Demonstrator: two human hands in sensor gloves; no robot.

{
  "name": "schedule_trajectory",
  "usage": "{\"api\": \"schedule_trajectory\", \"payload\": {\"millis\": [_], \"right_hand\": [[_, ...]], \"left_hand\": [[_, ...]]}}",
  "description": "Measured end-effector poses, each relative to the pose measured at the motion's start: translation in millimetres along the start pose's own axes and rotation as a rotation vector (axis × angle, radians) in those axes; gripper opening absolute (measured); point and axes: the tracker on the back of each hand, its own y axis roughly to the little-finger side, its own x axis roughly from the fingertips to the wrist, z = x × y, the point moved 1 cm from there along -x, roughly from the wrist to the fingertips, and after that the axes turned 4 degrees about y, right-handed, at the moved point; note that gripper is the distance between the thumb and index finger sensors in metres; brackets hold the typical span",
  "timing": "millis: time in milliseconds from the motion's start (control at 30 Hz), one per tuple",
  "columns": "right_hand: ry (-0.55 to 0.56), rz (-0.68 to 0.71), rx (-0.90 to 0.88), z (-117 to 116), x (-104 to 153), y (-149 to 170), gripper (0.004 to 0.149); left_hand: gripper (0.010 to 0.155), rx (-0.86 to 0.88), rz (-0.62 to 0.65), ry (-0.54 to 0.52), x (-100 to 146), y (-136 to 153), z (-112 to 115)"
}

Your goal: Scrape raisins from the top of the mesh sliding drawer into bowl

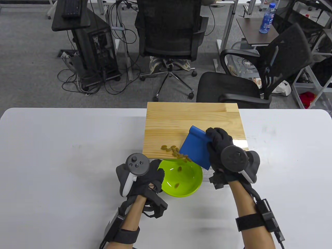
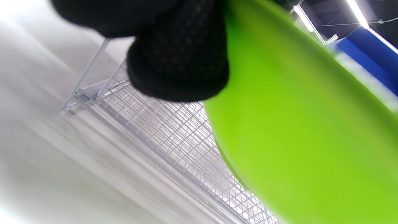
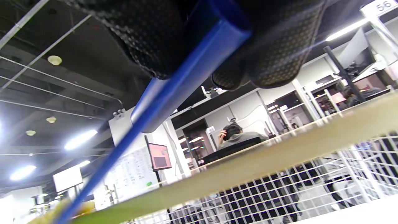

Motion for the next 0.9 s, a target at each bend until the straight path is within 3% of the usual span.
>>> {"api": "schedule_trajectory", "payload": {"millis": [367,467,633,767,900], "right_hand": [[-0.022,0.115,-0.004,4,15,-16,0.052],[0.018,0.075,-0.031,6,7,-16,0.052],[0.091,-0.024,0.103,-4,-16,-18,0.052],[0.072,-0.053,0.203,-20,-32,-21,0.052],[0.039,-0.081,0.177,-32,-43,-27,0.053]], "left_hand": [[0.058,0.001,-0.008,0.003,1,3,-4],[0.058,0.004,-0.012,0.002,1,4,-6],[0.06,-0.001,-0.027,0.005,0,8,-6],[0.06,0.002,-0.034,0.008,-1,9,-7],[0.06,0.0,-0.039,0.008,-1,9,-8]]}}
